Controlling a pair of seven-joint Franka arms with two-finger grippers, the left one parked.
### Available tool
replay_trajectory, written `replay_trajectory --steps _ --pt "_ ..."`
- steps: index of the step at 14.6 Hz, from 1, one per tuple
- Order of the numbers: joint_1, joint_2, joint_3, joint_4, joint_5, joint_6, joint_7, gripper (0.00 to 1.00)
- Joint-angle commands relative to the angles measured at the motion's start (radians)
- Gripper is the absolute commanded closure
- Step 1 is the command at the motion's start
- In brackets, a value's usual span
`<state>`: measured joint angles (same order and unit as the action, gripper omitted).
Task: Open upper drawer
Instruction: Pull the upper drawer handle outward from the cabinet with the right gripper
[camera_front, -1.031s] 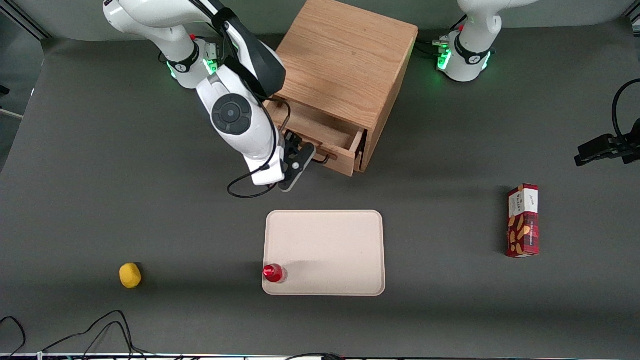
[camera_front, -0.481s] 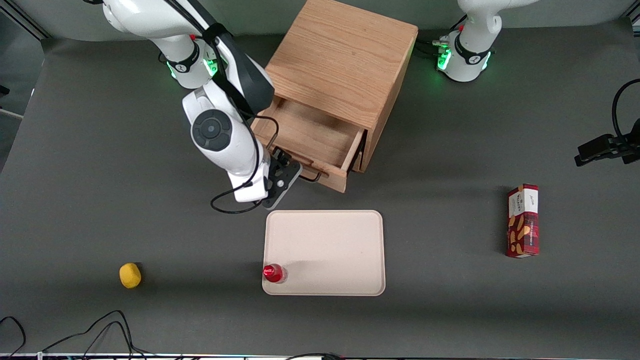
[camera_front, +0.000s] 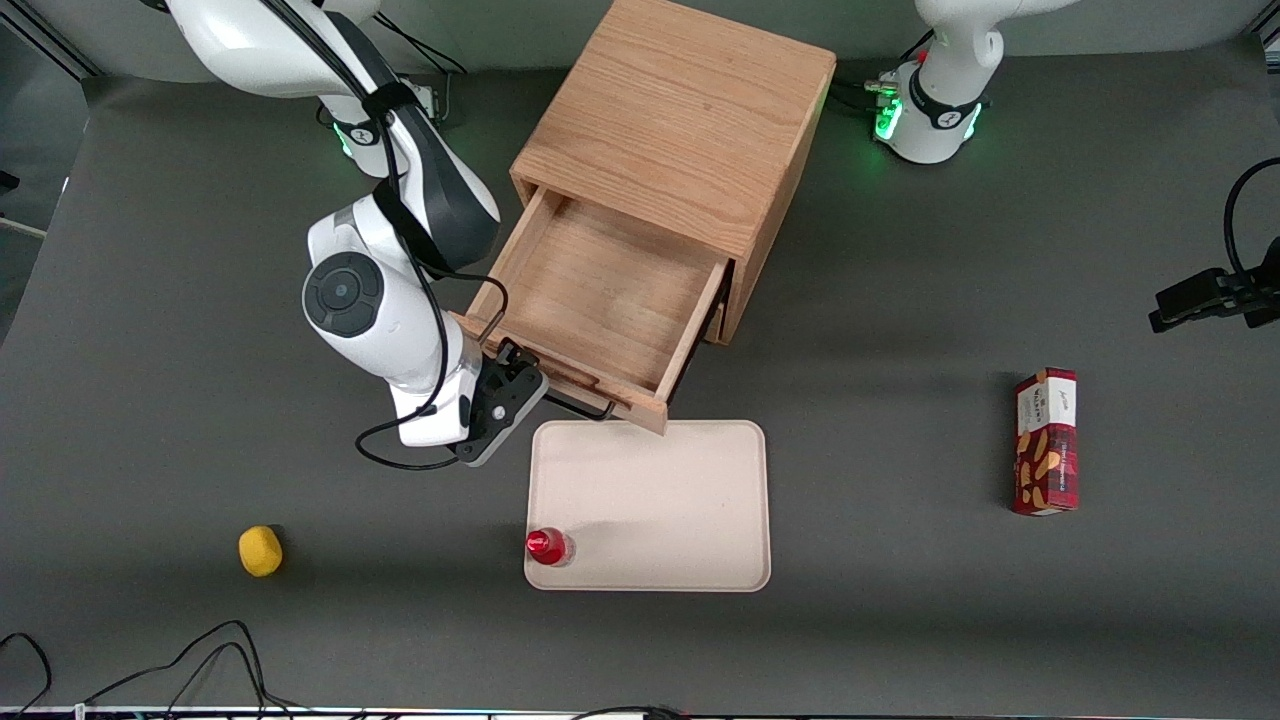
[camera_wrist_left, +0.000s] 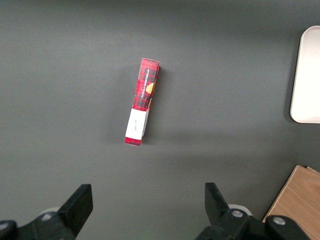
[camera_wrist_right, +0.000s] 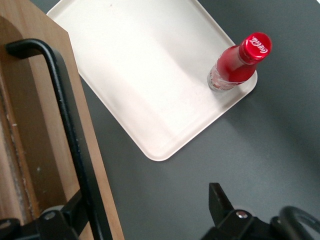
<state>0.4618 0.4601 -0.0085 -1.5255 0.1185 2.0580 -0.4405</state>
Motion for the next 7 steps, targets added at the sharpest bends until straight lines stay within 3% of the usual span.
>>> replay_trajectory --steps 1,7 --pt "0.000 0.017 -0.008 0.038 -0.010 0.008 -0.018 0.00" --pt "0.000 0.023 -0.016 0.056 0.000 0.016 -0.012 0.00"
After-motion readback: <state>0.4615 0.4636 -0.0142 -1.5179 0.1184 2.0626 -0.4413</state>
